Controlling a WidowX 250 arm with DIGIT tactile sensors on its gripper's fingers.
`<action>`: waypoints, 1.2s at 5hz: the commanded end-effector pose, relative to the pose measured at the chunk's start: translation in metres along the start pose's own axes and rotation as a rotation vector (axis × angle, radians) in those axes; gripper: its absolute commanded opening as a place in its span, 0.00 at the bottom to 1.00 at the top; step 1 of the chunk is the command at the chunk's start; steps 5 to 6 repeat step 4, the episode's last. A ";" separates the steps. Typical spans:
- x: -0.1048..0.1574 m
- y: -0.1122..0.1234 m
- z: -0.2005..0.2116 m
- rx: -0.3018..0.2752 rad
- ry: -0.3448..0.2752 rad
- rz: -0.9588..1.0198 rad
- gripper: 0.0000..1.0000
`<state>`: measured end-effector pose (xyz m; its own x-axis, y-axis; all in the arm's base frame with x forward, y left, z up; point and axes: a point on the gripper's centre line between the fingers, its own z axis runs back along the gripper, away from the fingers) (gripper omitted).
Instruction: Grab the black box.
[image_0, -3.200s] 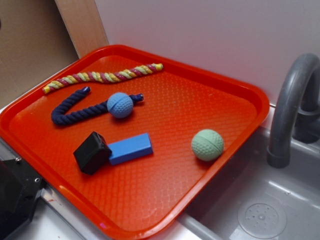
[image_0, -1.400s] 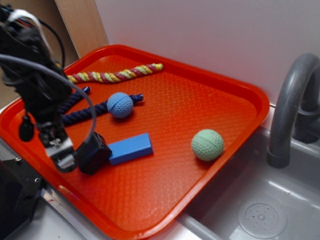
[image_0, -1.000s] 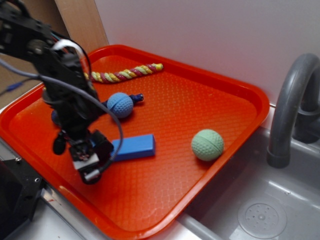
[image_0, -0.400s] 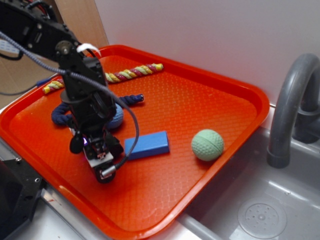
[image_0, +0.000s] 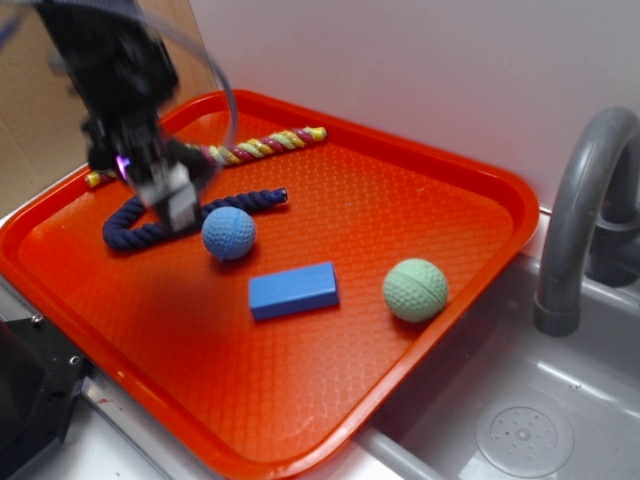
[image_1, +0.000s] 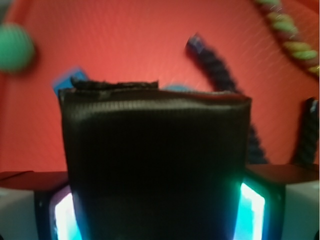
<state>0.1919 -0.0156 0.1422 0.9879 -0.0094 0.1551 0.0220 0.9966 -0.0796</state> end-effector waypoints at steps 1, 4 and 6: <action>0.063 -0.017 0.095 0.021 0.050 0.042 0.00; 0.066 -0.010 0.114 0.043 0.141 0.082 0.00; 0.066 -0.010 0.114 0.043 0.141 0.082 0.00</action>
